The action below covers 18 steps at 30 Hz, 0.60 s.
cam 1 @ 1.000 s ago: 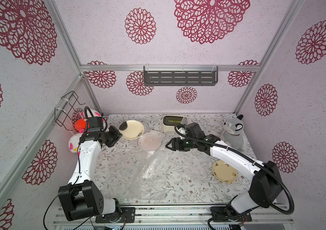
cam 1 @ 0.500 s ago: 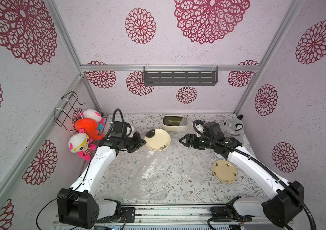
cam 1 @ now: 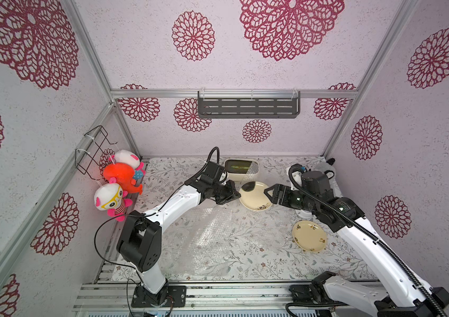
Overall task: Unpack dinner plates from bubble wrap
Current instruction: Place the plate on the plate.
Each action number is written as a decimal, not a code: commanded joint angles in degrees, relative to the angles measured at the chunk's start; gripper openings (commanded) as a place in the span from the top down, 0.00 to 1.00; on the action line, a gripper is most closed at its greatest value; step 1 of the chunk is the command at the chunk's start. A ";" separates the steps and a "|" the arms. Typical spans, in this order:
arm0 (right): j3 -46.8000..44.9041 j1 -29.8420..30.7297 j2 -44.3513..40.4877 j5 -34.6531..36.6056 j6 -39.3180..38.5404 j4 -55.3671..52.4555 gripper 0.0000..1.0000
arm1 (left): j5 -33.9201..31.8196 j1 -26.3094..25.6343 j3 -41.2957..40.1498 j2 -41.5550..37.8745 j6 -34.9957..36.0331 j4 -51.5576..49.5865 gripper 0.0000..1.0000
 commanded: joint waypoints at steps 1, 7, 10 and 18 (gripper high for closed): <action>-2.82 -3.00 -4.00 4.70 -0.52 -9.96 0.24 | 2.27 -0.22 3.73 0.77 -0.58 3.03 1.00; -10.73 -9.53 -8.57 -6.29 2.36 0.91 0.28 | 7.30 -1.49 4.51 2.72 -1.60 5.75 1.00; -12.25 -10.99 -9.24 -9.99 4.81 6.25 0.30 | 8.44 -2.10 4.70 3.01 -1.91 6.41 1.00; -14.25 -12.73 -8.06 -12.06 8.24 11.97 0.39 | 11.40 -3.42 3.99 2.58 -4.89 10.98 1.00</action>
